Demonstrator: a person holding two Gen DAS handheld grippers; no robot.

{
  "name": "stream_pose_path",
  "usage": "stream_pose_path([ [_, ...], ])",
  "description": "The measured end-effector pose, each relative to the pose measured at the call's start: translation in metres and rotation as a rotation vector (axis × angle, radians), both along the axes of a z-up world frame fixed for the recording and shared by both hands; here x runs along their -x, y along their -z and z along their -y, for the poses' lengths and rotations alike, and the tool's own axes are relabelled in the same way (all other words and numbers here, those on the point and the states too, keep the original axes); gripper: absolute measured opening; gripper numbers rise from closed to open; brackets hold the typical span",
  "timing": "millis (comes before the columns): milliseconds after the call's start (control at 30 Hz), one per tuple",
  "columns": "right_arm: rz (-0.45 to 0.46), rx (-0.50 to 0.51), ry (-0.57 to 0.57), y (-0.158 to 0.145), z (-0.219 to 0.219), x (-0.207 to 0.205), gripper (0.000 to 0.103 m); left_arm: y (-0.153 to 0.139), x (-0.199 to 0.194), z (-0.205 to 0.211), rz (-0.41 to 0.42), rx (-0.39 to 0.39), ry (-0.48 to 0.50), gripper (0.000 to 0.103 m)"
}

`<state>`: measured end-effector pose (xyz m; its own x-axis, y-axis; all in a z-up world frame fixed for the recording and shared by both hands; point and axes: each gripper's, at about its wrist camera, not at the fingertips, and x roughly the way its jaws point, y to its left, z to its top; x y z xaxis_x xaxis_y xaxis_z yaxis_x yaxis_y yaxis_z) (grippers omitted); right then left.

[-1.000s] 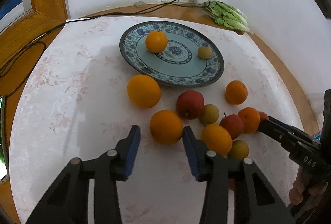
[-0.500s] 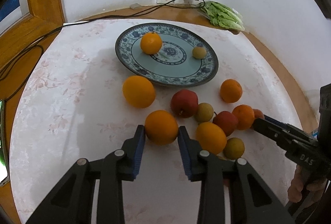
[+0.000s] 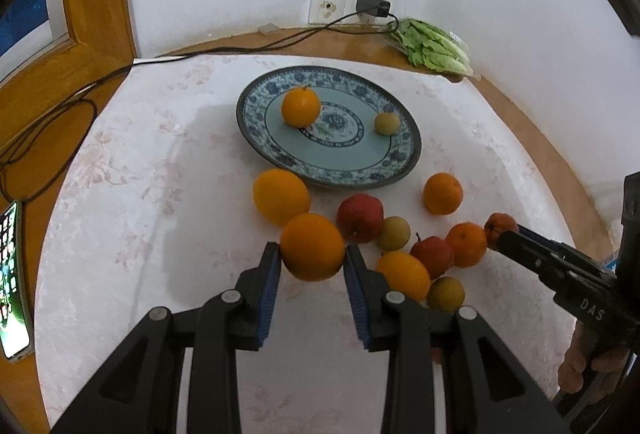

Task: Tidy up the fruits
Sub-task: 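Grasp an orange with the left tool while the right tool grasps a red apple, then carry the orange and red apple over the plate with both tools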

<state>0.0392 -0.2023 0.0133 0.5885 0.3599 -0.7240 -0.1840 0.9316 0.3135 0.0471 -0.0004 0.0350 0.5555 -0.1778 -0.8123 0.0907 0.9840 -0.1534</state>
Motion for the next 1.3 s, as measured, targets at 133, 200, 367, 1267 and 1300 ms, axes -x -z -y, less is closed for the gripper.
stream_pose_path([
  [133, 0.008, 0.003, 0.003, -0.003, -0.001, 0.0, 0.035, -0.004, -0.002, -0.002, 0.009, -0.001, -0.004, 0.034],
  [200, 0.011, 0.004, 0.002, -0.005, -0.002, 0.001, 0.035, -0.006, -0.003, -0.002, 0.013, -0.003, -0.005, 0.034],
  [367, 0.026, 0.007, -0.006, -0.012, -0.006, -0.001, 0.035, -0.009, -0.008, -0.002, 0.023, -0.018, -0.003, 0.034],
  [1267, 0.057, 0.051, -0.085, -0.018, -0.057, -0.062, 0.035, 0.0, -0.075, -0.003, 0.046, -0.046, -0.023, 0.034],
  [1300, 0.056, 0.057, -0.086, -0.016, -0.059, -0.065, 0.035, 0.002, -0.076, -0.003, 0.044, -0.045, -0.023, 0.034],
])
